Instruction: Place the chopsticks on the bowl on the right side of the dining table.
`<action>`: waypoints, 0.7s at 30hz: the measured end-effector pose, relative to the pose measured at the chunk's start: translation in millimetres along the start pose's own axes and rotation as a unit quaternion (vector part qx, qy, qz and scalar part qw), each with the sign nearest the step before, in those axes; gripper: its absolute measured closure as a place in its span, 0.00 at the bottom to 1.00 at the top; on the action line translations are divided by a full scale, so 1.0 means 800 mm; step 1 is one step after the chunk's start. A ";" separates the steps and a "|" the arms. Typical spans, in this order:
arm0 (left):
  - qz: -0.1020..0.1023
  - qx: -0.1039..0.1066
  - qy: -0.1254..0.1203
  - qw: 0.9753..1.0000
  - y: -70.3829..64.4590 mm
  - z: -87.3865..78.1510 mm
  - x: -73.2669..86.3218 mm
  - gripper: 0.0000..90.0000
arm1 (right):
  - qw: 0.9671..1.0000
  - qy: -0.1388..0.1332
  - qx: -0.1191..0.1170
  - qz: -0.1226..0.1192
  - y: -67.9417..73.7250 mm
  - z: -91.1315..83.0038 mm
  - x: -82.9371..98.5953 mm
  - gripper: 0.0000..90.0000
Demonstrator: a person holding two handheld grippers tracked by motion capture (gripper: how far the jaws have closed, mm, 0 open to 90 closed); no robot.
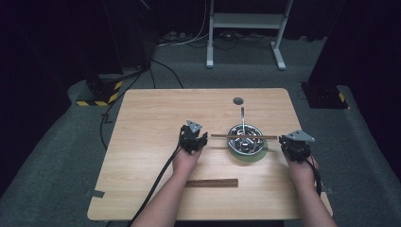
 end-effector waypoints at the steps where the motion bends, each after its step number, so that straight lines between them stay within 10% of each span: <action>1: 0.004 0.001 0.003 1.000 -0.003 0.001 0.003 0.65 | 1.000 0.003 -0.001 0.004 0.002 0.000 0.003 0.91; 21: 0.010 0.012 0.007 1.000 -0.012 0.011 0.007 0.65 | 1.000 0.004 -0.001 -0.001 0.004 -0.001 0.006 0.90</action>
Point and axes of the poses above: each handheld gripper's, and its own axes: z roughly forward along the jaws, x roughly out of its underside, y roughly to its left, the point moved 7 cm from there along z, roughly forward along the jaws, and after that the axes turned 15 degrees about x, right-handed, at the moved point
